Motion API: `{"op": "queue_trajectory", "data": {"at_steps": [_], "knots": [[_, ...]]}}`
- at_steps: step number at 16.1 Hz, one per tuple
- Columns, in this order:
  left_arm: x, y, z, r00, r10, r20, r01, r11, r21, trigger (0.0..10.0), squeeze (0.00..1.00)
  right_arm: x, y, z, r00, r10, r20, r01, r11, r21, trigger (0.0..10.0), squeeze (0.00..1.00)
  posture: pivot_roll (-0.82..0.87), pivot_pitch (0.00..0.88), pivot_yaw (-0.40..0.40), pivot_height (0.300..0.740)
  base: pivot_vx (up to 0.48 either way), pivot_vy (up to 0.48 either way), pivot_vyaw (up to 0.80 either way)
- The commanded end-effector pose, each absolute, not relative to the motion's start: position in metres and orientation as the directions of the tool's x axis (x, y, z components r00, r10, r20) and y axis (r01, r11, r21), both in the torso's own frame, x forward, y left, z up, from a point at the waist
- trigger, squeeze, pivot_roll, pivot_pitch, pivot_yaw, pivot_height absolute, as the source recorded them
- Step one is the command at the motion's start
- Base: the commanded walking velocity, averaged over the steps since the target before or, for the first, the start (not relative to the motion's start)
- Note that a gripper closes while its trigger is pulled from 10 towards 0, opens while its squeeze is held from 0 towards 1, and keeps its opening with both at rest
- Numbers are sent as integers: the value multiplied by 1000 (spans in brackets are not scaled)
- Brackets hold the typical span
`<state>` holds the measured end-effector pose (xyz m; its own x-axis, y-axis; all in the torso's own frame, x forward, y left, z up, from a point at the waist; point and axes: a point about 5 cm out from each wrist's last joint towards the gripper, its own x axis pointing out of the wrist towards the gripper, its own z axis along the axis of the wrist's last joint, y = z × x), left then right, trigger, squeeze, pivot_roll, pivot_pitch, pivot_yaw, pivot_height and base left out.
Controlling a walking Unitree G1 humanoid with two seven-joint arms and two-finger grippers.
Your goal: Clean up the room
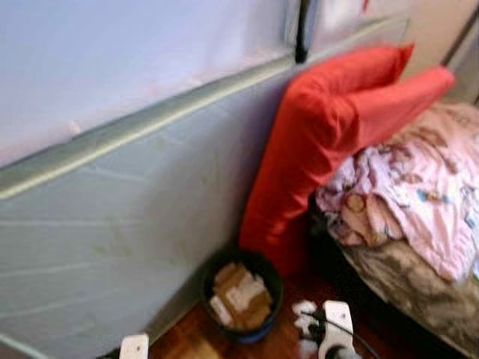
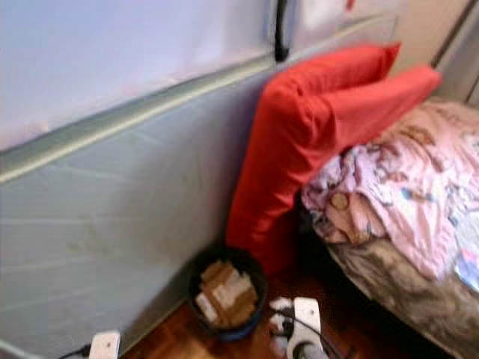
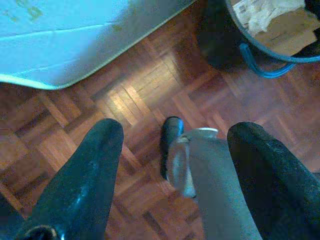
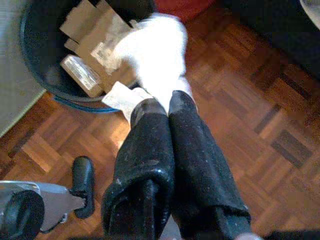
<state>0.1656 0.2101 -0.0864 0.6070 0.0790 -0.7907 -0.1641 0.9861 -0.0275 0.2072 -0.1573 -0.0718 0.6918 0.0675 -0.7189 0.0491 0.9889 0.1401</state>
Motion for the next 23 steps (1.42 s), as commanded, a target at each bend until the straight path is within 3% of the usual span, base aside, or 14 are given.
{"op": "queue_trajectory", "data": {"at_steps": [1,3,23], "knots": [[160,203,-90,592,56,-804,-161,986,-50,10000,0,199,-167,-75,679,44,-733,60,991,116,10000,0,74,38,-28,740,0,0,0],[160,202,-90,597,51,-801,-163,985,-59,10000,0,199,-167,-76,679,55,-732,41,993,112,10000,0,71,35,-27,740,0,0,0],[163,201,-89,604,63,-795,-200,977,-74,10000,0,202,-169,-74,683,68,-727,19,994,111,10000,0,65,91,-49,740,0,0,689]]}}
